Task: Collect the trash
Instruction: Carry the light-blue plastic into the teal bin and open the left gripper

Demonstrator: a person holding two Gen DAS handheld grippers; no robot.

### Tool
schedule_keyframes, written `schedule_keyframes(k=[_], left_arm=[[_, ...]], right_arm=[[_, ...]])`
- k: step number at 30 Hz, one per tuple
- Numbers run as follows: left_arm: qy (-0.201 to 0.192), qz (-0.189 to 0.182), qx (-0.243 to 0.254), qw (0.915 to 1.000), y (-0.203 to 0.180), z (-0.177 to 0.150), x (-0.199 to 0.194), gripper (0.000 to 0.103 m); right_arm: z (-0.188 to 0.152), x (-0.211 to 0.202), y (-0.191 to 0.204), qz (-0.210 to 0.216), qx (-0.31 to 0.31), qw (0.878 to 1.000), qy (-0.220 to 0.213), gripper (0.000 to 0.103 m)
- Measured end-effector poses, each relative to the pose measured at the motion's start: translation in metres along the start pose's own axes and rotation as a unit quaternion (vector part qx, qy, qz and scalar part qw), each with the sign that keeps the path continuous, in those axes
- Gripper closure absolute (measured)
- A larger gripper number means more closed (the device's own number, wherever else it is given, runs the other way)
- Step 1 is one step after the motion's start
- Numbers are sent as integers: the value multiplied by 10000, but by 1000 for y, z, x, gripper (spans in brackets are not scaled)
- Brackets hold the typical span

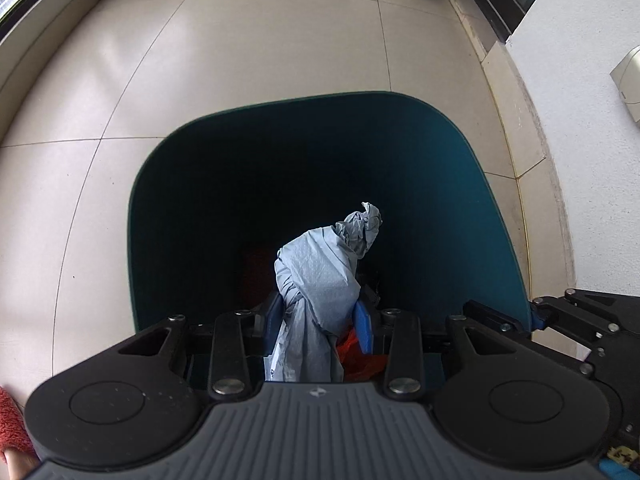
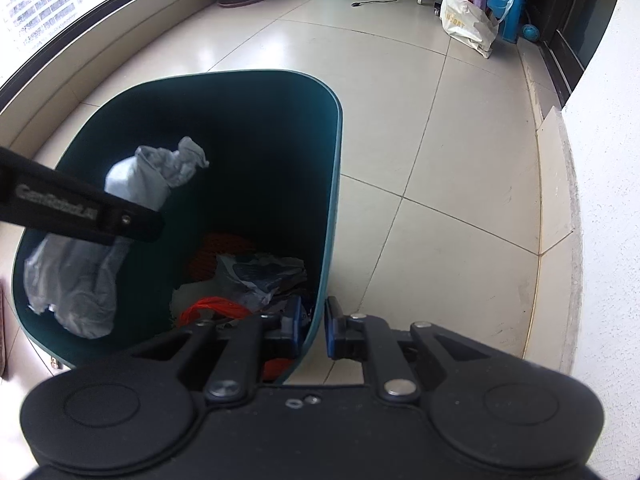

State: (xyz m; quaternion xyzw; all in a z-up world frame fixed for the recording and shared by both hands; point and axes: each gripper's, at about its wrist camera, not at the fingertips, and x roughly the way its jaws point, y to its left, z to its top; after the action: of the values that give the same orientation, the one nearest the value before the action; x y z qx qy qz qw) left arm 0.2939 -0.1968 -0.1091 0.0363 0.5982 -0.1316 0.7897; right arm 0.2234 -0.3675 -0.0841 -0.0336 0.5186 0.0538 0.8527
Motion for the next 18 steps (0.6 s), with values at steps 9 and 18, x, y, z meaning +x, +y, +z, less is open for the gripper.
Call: schedule_keyframes(k=[9,18], left_arm=[[410,305,-100,9986,-2,16,54,66],[542,53,-82,9985,-3,15,64,60]], right_arm=[[-1,1,-2,19,-42,10000,-21,91],[-3,0,-1,29,-69,10000,-29,91]])
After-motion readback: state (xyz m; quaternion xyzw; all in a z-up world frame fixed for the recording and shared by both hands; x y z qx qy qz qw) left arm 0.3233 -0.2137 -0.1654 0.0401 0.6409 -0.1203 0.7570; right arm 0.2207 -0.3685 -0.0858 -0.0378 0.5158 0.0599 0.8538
